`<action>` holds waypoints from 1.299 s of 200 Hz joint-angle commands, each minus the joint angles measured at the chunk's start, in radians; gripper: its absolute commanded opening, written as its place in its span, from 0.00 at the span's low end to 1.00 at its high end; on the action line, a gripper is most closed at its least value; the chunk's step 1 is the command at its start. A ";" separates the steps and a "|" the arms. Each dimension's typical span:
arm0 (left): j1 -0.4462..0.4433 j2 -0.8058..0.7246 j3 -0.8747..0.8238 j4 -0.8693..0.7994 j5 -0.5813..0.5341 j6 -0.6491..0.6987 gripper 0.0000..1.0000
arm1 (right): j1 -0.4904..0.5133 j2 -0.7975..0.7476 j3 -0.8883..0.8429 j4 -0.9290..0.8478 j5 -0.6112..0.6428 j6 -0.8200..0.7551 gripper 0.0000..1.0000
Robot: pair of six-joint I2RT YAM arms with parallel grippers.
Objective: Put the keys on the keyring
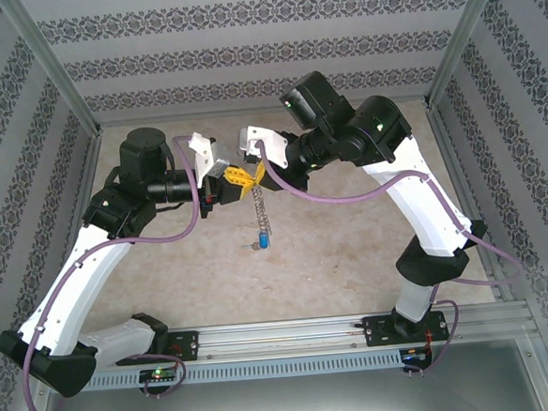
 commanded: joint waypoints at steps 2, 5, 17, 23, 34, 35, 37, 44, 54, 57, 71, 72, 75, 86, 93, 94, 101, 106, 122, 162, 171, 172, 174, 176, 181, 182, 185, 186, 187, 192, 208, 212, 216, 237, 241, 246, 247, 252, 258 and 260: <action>-0.015 -0.009 -0.013 0.057 0.014 -0.018 0.00 | 0.015 -0.008 0.016 0.016 -0.036 0.013 0.00; -0.015 -0.010 -0.015 0.062 0.016 -0.021 0.00 | 0.015 -0.009 0.015 0.016 -0.036 0.013 0.00; -0.015 -0.018 -0.026 0.088 0.020 -0.043 0.00 | 0.014 -0.017 0.005 0.019 -0.041 0.018 0.08; -0.015 -0.022 -0.035 0.111 0.021 -0.060 0.00 | 0.015 -0.025 -0.007 0.022 -0.042 0.021 0.16; -0.013 -0.035 -0.058 0.160 0.021 -0.097 0.00 | 0.012 -0.044 -0.044 0.036 -0.042 0.032 0.25; -0.012 -0.036 -0.059 0.165 0.022 -0.100 0.00 | 0.012 -0.044 -0.044 0.036 -0.042 0.032 0.25; -0.011 -0.039 -0.064 0.172 0.022 -0.107 0.00 | 0.012 -0.050 -0.050 0.039 -0.043 0.036 0.26; -0.012 -0.045 -0.076 0.199 0.025 -0.128 0.00 | 0.007 -0.068 -0.085 0.056 -0.045 0.046 0.27; -0.009 -0.053 -0.095 0.238 0.031 -0.159 0.00 | -0.007 -0.101 -0.141 0.097 -0.066 0.070 0.29; -0.008 -0.055 -0.101 0.248 0.032 -0.167 0.00 | -0.014 -0.118 -0.167 0.119 -0.080 0.083 0.29; -0.007 -0.066 -0.124 0.299 0.037 -0.205 0.00 | -0.047 -0.187 -0.263 0.217 -0.129 0.134 0.31; -0.006 -0.067 -0.125 0.302 0.037 -0.208 0.00 | -0.051 -0.192 -0.270 0.222 -0.134 0.139 0.31; -0.003 -0.069 -0.130 0.316 0.039 -0.217 0.00 | -0.061 -0.209 -0.295 0.253 -0.147 0.155 0.32; 0.005 -0.078 -0.150 0.371 0.042 -0.256 0.00 | -0.096 -0.272 -0.387 0.367 -0.207 0.211 0.32; 0.011 -0.083 -0.163 0.411 0.046 -0.283 0.00 | -0.121 -0.315 -0.451 0.444 -0.252 0.256 0.32; 0.013 -0.084 -0.165 0.418 0.046 -0.288 0.00 | -0.125 -0.320 -0.461 0.455 -0.259 0.261 0.32; 0.022 -0.089 -0.176 0.462 0.053 -0.321 0.00 | -0.145 -0.362 -0.519 0.535 -0.308 0.302 0.32; 0.027 -0.090 -0.184 0.496 0.058 -0.345 0.00 | -0.155 -0.388 -0.570 0.591 -0.340 0.326 0.32; 0.049 -0.094 -0.207 0.593 0.071 -0.418 0.00 | -0.178 -0.454 -0.691 0.739 -0.404 0.393 0.32; 0.059 -0.087 -0.210 0.701 0.088 -0.508 0.00 | -0.191 -0.493 -0.807 0.878 -0.443 0.477 0.26; 0.059 -0.085 -0.211 0.720 0.090 -0.524 0.00 | -0.191 -0.494 -0.823 0.911 -0.447 0.498 0.25; 0.059 -0.085 -0.211 0.723 0.090 -0.526 0.00 | -0.192 -0.495 -0.825 0.915 -0.447 0.500 0.25; 0.058 -0.085 -0.212 0.727 0.090 -0.529 0.00 | -0.192 -0.496 -0.829 0.924 -0.448 0.505 0.25; 0.059 -0.085 -0.212 0.731 0.090 -0.532 0.00 | -0.193 -0.497 -0.832 0.934 -0.448 0.510 0.24; 0.059 -0.084 -0.212 0.739 0.092 -0.536 0.00 | -0.193 -0.497 -0.841 0.956 -0.446 0.523 0.24; 0.059 -0.084 -0.212 0.739 0.093 -0.537 0.00 | -0.192 -0.498 -0.843 0.960 -0.446 0.526 0.24; 0.059 -0.084 -0.212 0.743 0.092 -0.541 0.00 | -0.192 -0.499 -0.849 0.974 -0.446 0.533 0.24; 0.059 -0.084 -0.212 0.745 0.093 -0.542 0.00 | -0.192 -0.499 -0.850 0.979 -0.446 0.535 0.24; 0.059 -0.084 -0.212 0.746 0.093 -0.543 0.00 | -0.192 -0.499 -0.851 0.984 -0.446 0.538 0.24; 0.059 -0.084 -0.212 0.754 0.093 -0.548 0.00 | -0.192 -0.498 -0.858 1.004 -0.447 0.549 0.24; 0.059 -0.083 -0.212 0.763 0.097 -0.560 0.00 | -0.192 -0.496 -0.873 1.059 -0.445 0.582 0.23; 0.059 -0.084 -0.211 0.764 0.099 -0.563 0.00 | -0.193 -0.496 -0.876 1.069 -0.445 0.588 0.23; 0.059 -0.083 -0.212 0.764 0.101 -0.564 0.00 | -0.193 -0.495 -0.878 1.079 -0.443 0.591 0.23; 0.059 -0.085 -0.213 0.762 0.104 -0.565 0.00 | -0.193 -0.493 -0.887 1.124 -0.447 0.612 0.23; 0.059 -0.087 -0.213 0.761 0.104 -0.565 0.00 | -0.192 -0.491 -0.888 1.132 -0.451 0.616 0.23; 0.059 -0.087 -0.213 0.761 0.104 -0.565 0.00 | -0.192 -0.491 -0.889 1.142 -0.457 0.620 0.23; 0.059 -0.087 -0.213 0.761 0.104 -0.566 0.00 | -0.192 -0.490 -0.890 1.143 -0.458 0.622 0.23; 0.059 -0.088 -0.215 0.762 0.104 -0.565 0.00 | -0.190 -0.488 -0.890 1.150 -0.464 0.626 0.23; 0.058 -0.088 -0.217 0.764 0.103 -0.564 0.00 | -0.188 -0.484 -0.889 1.154 -0.470 0.629 0.23; 0.058 -0.090 -0.218 0.765 0.103 -0.564 0.00 | -0.187 -0.483 -0.888 1.154 -0.473 0.629 0.23</action>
